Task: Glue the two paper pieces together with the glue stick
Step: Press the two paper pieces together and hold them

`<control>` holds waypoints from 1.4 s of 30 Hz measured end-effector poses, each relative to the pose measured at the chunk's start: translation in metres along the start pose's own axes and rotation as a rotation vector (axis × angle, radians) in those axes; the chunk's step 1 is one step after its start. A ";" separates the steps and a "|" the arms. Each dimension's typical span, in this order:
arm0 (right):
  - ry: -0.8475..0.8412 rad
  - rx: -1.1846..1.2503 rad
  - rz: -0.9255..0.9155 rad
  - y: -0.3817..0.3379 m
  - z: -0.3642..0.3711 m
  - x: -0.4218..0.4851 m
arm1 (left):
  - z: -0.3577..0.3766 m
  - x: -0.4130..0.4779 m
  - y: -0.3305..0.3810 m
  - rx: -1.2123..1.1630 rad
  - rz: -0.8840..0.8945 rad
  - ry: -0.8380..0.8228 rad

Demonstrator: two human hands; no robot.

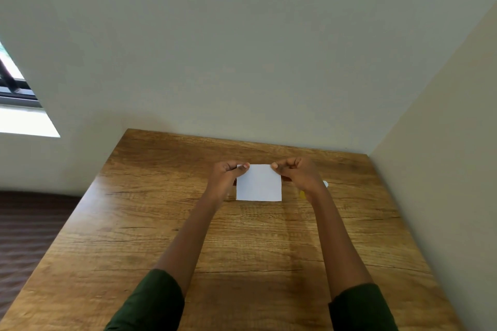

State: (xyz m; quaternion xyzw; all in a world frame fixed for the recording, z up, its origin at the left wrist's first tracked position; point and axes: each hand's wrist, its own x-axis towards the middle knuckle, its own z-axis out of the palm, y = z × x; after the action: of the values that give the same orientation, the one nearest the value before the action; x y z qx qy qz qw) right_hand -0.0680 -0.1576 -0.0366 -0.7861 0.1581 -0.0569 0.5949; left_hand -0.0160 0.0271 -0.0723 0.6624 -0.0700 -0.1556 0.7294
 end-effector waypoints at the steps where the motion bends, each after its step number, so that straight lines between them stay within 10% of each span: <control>1: 0.008 0.008 0.001 0.000 0.000 0.000 | 0.000 0.000 0.001 -0.014 -0.011 -0.001; 29: -0.175 0.129 0.152 0.003 0.013 -0.018 | 0.006 0.003 0.010 -0.146 -0.083 0.250; 42: -0.081 0.151 0.072 -0.002 0.008 -0.017 | 0.007 -0.005 0.004 -0.196 -0.094 -0.105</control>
State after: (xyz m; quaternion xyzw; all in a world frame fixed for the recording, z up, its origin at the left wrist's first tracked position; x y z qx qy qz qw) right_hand -0.0818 -0.1442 -0.0354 -0.7346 0.1574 -0.0154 0.6598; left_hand -0.0226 0.0226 -0.0669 0.5816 -0.0617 -0.2303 0.7778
